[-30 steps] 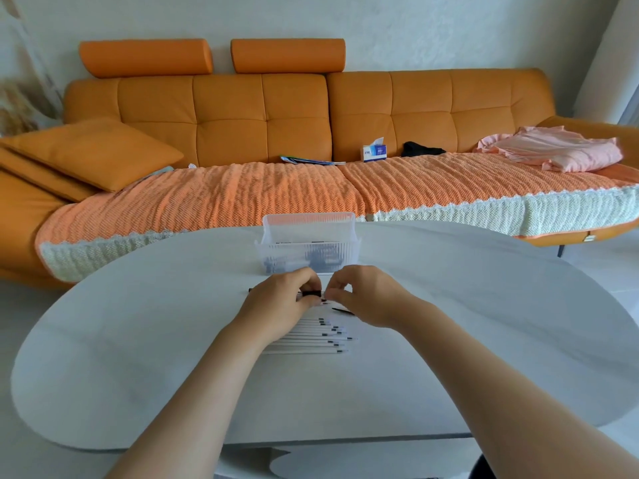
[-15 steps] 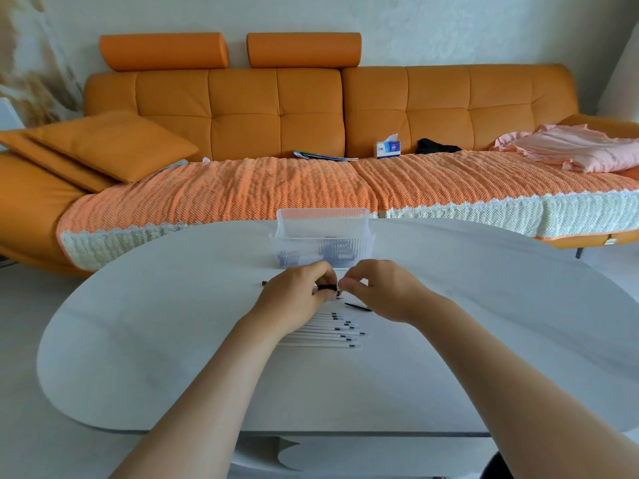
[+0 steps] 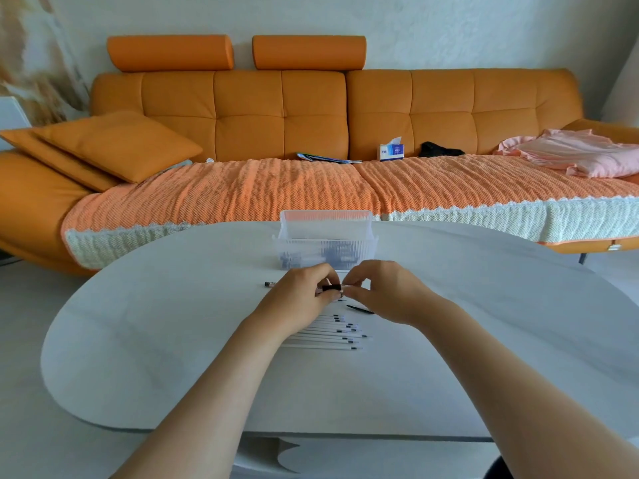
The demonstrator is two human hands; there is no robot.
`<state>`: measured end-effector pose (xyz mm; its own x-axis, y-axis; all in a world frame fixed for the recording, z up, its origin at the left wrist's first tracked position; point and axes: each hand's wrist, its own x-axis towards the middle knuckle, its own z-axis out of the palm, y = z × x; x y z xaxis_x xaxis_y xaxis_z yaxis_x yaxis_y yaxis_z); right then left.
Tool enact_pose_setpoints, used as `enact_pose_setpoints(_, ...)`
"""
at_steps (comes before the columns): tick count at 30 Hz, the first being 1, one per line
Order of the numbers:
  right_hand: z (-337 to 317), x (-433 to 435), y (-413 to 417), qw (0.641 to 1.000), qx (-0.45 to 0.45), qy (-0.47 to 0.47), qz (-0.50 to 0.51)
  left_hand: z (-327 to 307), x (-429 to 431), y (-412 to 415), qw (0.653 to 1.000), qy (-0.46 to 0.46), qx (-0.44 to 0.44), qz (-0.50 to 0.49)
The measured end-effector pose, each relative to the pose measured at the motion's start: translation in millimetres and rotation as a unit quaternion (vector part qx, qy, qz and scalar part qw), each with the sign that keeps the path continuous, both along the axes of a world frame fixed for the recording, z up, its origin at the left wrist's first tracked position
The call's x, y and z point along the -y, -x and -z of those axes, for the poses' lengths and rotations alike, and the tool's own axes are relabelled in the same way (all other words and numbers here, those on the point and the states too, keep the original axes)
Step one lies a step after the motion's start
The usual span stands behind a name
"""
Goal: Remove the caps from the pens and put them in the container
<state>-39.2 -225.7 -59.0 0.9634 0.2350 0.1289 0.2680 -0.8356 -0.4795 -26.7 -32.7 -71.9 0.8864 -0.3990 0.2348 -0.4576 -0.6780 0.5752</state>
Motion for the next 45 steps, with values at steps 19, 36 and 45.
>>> enact_pose_setpoints(19,-1,19,-2,0.996,-0.043,0.064,0.039,6,-5,-10,0.998,-0.040,0.036,-0.044)
enact_pose_setpoints(36,6,13,-8,0.998,-0.013,-0.030,0.046,3,-6,-8,0.997,-0.056,0.025,-0.049)
enact_pose_setpoints(45,5,10,-5,0.998,-0.005,-0.052,0.030,0,-6,-3,0.996,-0.072,0.024,-0.048)
